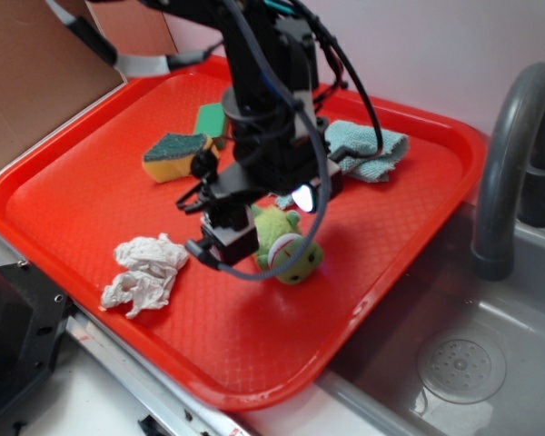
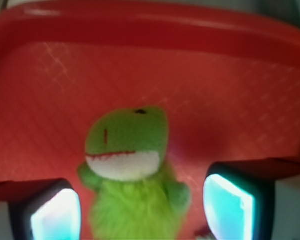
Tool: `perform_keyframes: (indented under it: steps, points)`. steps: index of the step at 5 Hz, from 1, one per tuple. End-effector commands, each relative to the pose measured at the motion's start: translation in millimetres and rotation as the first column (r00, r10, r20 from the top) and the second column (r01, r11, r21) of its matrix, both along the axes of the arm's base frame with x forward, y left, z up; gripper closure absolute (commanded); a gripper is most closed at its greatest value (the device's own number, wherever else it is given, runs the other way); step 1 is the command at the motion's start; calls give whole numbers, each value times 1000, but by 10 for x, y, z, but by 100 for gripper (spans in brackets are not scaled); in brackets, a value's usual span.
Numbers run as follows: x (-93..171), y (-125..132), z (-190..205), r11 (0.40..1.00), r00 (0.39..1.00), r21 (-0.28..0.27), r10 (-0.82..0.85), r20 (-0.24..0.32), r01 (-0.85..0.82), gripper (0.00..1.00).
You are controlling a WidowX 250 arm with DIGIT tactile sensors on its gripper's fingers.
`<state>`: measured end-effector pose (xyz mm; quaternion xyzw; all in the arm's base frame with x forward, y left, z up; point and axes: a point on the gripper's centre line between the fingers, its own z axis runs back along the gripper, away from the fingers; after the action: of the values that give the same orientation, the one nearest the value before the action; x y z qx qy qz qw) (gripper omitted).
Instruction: Grab the green animal.
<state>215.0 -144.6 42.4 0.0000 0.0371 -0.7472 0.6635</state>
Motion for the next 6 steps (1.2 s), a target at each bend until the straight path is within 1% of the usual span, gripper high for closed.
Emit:
perform_keyframes:
  steps: [1,2,3,4,5,6]
  points:
    - [-152,62,-149,999,1000,29,15,-3,-15,0]
    - [-145,63,-180,999,1000,35,18,-4,-17,9]
    - [-122,65,-192,999,1000,43,-2,6,2,100]
    - [-97,88,-34,998,997,32,56,56,-58,100]
    - [-10,189,367,953,948,2,302,97,-304,100]
    - [39,280,754,847,840,29,522,146,-531,100]
